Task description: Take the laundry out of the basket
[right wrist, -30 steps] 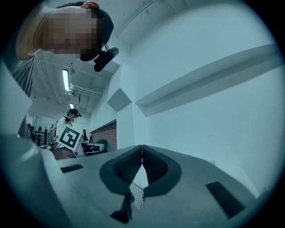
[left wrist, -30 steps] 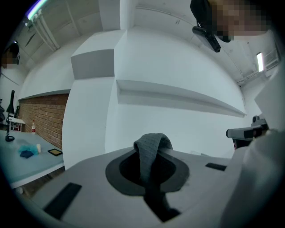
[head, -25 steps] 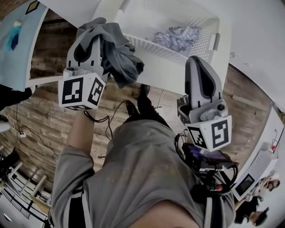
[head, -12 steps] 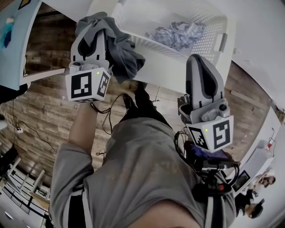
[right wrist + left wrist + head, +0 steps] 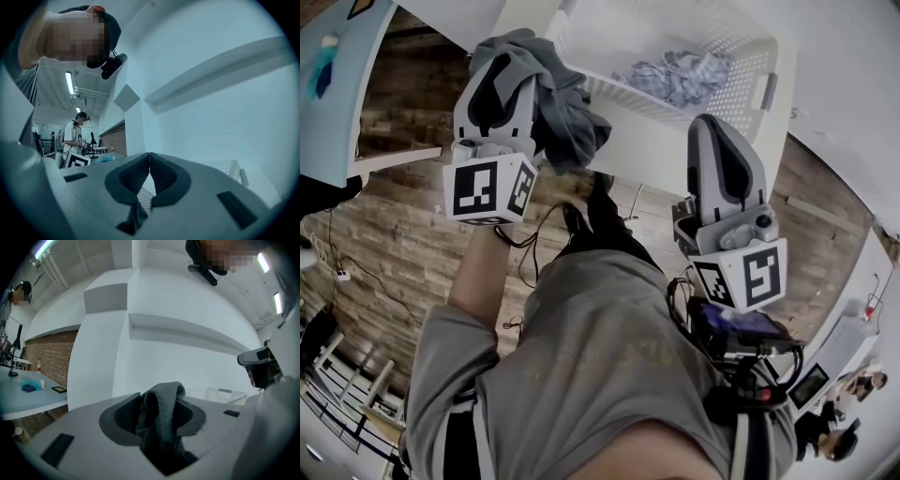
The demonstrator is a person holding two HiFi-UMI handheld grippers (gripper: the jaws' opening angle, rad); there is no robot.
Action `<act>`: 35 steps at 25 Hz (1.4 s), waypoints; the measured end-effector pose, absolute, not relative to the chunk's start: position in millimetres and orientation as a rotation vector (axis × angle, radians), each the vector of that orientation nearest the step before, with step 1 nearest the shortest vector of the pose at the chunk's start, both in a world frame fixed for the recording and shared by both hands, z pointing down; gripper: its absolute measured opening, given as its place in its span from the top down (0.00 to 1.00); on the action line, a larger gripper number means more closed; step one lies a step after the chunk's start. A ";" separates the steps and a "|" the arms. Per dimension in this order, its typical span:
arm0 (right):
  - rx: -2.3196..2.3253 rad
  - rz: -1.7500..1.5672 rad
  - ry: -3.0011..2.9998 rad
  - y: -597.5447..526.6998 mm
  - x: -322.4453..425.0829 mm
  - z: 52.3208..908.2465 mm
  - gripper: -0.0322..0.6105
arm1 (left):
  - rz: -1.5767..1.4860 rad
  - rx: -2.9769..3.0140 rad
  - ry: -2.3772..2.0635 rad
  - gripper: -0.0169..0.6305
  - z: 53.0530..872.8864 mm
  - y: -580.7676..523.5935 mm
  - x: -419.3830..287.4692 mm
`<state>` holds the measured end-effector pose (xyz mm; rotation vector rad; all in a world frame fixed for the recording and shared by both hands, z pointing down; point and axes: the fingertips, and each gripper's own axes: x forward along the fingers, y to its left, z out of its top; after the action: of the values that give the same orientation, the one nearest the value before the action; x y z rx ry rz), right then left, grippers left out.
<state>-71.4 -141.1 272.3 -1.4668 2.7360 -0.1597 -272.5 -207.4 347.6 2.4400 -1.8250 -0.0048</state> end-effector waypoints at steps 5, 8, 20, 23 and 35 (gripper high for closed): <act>-1.465 -0.185 2.735 -136.8 -75.7 279.0 0.94 | -0.026 2.441 -1.832 0.73 336.5 -196.5 -277.3; -1.457 -0.187 2.727 -134.0 -77.9 277.6 0.94 | -0.021 2.459 -1.827 0.73 330.3 -190.5 -277.8; -1.426 -0.176 2.715 -120.7 -90.9 268.6 0.94 | 0.028 2.450 -1.751 0.73 343.5 -152.5 -271.7; -1.415 -0.180 2.722 -116.5 -96.0 271.0 0.94 | 0.044 2.437 -1.739 0.73 351.6 -143.1 -272.6; -1.314 -0.157 2.753 -94.6 -124.5 264.8 0.94 | 0.050 2.398 -1.759 0.72 353.4 -92.6 -286.0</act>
<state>-124.5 -94.6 264.8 -1.3137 2.7525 -0.1569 -286.0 -92.6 353.4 2.3977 -1.7592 0.0504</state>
